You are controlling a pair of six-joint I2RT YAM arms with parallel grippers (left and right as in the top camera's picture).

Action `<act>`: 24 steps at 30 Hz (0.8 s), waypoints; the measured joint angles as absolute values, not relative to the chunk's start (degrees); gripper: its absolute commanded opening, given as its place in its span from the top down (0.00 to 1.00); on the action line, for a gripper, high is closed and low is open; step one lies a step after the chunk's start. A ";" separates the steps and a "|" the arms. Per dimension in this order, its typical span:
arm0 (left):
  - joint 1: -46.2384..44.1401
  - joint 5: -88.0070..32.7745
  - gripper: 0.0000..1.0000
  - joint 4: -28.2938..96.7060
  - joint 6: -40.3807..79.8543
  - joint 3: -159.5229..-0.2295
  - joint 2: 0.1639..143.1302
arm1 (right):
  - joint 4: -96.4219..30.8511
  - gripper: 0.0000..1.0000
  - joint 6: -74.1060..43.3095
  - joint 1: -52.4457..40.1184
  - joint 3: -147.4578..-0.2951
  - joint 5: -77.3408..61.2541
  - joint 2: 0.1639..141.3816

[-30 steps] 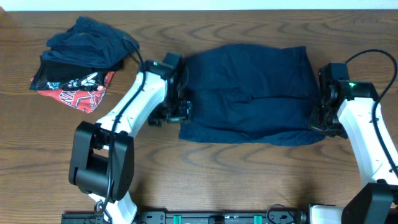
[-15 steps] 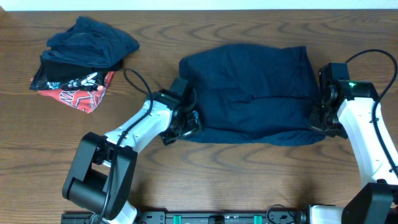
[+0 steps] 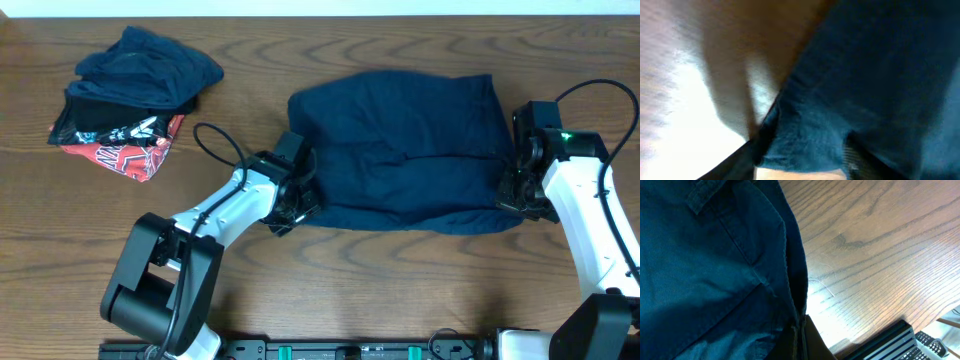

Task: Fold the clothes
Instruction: 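Grasp the lower-left corner of the shorts with the left gripper, then lift the shorts with both grippers and stretch them between the grippers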

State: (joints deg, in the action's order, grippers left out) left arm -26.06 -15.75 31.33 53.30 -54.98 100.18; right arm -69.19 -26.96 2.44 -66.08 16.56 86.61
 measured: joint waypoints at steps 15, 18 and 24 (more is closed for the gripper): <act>-24.45 -12.91 0.94 37.15 47.37 -54.68 96.57 | -69.54 0.99 -26.94 2.44 -66.08 16.51 86.61; -22.13 -12.58 0.94 42.35 41.43 -54.65 88.71 | -70.72 0.99 -26.94 2.44 -66.08 15.86 86.61; -17.56 -12.51 0.94 51.66 33.21 -54.65 69.30 | -71.11 0.99 -26.94 2.44 -65.98 11.18 84.31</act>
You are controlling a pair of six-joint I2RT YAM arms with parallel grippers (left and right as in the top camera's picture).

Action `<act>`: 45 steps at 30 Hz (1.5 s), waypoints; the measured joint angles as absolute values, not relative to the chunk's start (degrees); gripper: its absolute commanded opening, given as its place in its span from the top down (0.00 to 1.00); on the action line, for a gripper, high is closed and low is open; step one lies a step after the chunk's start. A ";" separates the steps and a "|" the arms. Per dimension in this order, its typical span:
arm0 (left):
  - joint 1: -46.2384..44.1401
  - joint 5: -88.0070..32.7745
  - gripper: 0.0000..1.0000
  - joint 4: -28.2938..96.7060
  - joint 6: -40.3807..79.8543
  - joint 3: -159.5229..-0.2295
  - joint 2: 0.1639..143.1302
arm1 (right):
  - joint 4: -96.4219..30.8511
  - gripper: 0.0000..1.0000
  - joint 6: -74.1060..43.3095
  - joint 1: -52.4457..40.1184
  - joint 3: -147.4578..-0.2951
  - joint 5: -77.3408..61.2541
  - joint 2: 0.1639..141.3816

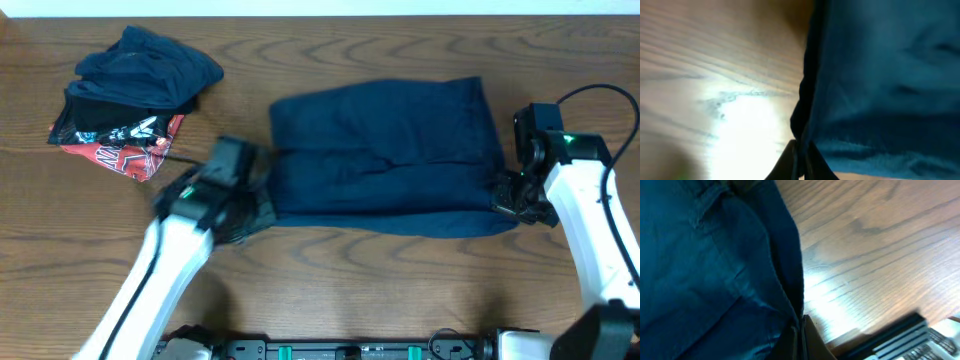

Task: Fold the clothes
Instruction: 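Lift the shorts with both grippers and stretch them between the grippers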

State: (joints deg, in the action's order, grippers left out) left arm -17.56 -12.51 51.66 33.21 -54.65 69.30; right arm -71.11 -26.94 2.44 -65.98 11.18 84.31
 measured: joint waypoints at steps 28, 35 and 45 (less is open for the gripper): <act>-15.92 -4.40 0.94 5.15 26.57 -56.14 60.45 | -28.86 0.99 -17.72 2.24 -66.15 3.53 65.87; -12.75 -4.05 0.94 -12.14 26.46 -61.28 82.37 | -2.20 0.99 -19.11 2.24 -65.93 -0.75 79.57; -11.46 -12.88 0.94 0.25 25.89 -69.19 89.10 | -13.85 0.99 -18.41 2.24 -66.17 -0.60 82.91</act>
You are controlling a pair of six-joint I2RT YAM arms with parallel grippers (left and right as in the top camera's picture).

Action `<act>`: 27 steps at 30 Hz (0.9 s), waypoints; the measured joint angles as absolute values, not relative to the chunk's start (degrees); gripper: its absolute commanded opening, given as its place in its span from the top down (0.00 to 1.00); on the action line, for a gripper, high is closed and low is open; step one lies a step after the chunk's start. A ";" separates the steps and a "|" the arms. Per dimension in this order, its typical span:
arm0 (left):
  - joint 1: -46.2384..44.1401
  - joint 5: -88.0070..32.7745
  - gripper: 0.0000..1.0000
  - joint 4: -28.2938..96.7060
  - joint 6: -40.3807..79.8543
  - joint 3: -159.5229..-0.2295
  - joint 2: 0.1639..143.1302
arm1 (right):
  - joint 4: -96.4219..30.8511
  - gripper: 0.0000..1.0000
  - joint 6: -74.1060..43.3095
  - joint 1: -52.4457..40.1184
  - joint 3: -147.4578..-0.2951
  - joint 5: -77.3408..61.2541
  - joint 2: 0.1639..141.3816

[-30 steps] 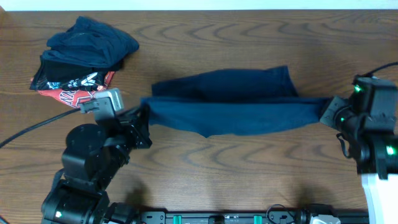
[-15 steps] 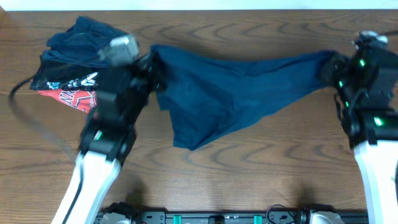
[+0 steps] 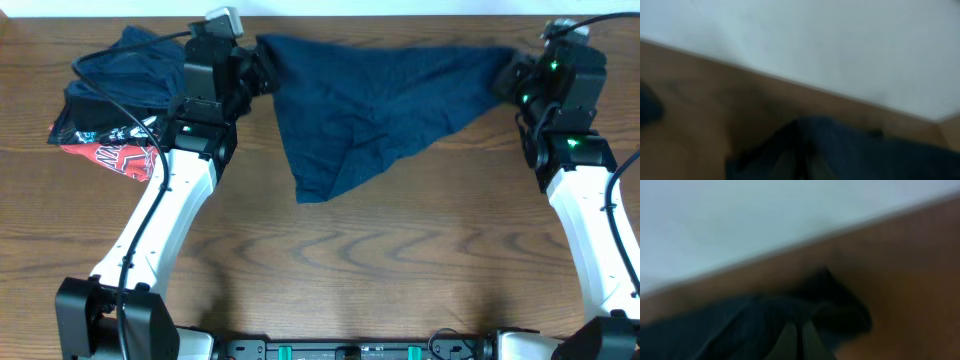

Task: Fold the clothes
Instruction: 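Lift the shorts with both grippers and stretch them between the grippers, then lower the stretched shorts onto the table with both grippers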

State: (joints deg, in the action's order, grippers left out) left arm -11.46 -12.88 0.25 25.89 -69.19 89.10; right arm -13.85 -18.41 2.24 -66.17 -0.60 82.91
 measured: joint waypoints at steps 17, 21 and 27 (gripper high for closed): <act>-12.71 -30.39 0.94 50.76 25.65 -69.58 68.14 | -55.00 0.99 -16.01 3.60 -66.02 15.64 64.16; -15.51 -30.94 0.94 57.23 25.69 -69.58 65.08 | -58.54 0.99 -14.96 3.73 -66.04 16.32 61.78; -19.97 -31.46 0.94 65.08 27.18 -69.60 64.69 | -65.10 0.99 -14.68 3.99 -66.04 18.98 61.80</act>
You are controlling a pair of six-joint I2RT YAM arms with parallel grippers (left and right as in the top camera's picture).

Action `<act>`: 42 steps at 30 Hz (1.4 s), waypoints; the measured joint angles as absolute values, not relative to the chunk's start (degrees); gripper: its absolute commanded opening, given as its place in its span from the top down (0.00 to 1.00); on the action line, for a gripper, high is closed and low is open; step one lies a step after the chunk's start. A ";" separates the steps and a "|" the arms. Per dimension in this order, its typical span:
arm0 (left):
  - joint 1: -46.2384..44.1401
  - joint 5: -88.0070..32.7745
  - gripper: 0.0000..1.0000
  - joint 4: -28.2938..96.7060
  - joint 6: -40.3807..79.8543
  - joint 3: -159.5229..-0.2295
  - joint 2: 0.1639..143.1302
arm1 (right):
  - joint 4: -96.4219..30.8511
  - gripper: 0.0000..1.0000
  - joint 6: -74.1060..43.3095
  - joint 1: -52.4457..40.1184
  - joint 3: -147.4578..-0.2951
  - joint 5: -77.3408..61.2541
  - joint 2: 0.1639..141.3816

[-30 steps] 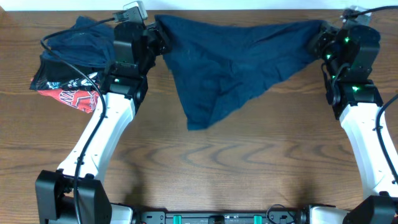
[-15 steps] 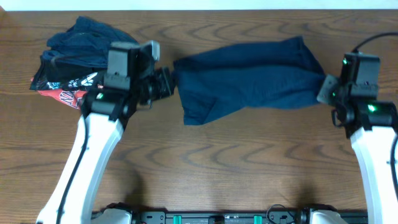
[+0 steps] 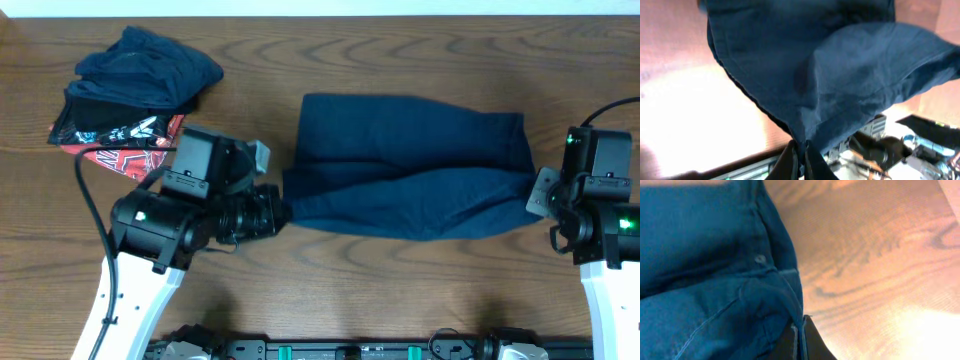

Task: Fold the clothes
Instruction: 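Lower the stretched shorts onto the table with both grippers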

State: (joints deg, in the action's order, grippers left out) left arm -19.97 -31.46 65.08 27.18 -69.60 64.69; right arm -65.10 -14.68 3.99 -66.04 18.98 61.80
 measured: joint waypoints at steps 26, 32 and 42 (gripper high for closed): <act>-20.86 -23.57 0.94 61.45 33.23 -70.11 48.01 | -71.16 0.99 -28.12 7.33 -66.04 14.96 54.48; -21.12 -16.38 0.94 52.07 33.19 -68.84 55.16 | -65.47 0.99 -28.25 7.33 -66.15 13.85 61.73; -21.10 -11.49 0.94 33.26 29.71 -67.79 81.82 | -53.32 0.99 -28.18 7.33 -66.17 14.87 81.25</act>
State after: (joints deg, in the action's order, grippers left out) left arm -21.10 -11.49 33.26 29.71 -67.79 81.82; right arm -53.32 -28.18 7.33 -66.17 14.87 81.25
